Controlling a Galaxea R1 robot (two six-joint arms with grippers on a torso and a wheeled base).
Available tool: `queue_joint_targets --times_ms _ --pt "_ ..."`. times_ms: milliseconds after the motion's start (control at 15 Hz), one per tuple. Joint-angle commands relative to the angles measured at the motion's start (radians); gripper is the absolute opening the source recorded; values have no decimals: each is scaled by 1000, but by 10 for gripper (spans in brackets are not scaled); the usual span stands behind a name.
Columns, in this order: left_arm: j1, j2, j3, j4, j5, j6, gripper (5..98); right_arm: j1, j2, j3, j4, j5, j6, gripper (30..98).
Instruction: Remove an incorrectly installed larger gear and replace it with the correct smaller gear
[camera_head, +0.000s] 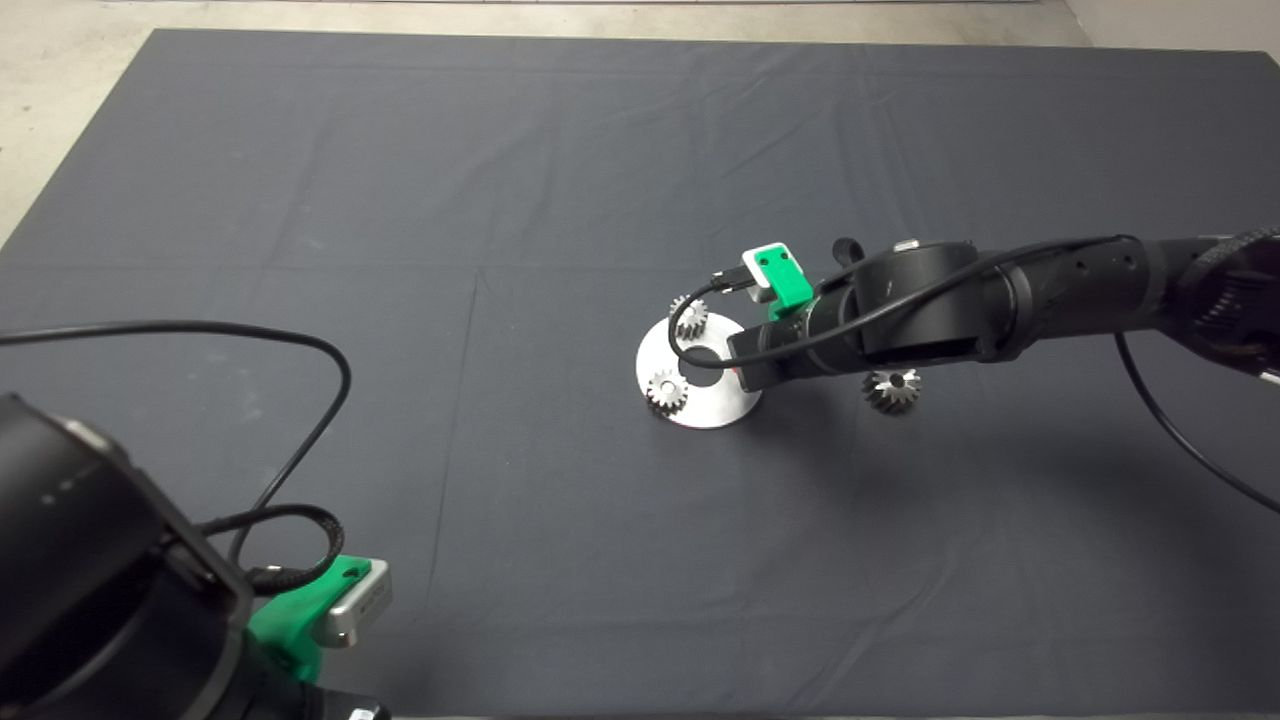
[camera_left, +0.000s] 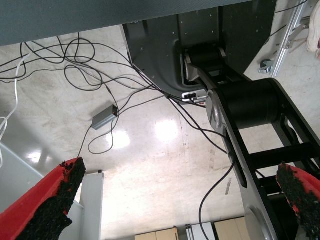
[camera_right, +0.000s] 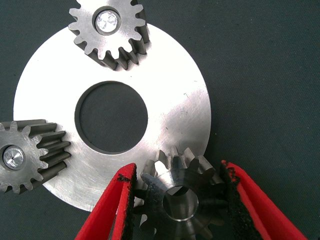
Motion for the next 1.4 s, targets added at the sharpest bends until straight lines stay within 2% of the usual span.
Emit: queue_joint_targets --times_ms 0,667,867,1333 --pt "-10 -1 16 -15 2 -9 982 23 -3 8 -13 -21 1 404" --pt "-10 1 16 -15 1 -7 982 25 6 1 -34 -21 1 403" --pt "-8 1 16 -15 1 -7 982 25 6 0 -71 -21 1 404" --pt "-10 0 16 -15 1 -7 982 25 11 -4 -72 -18 14 404"
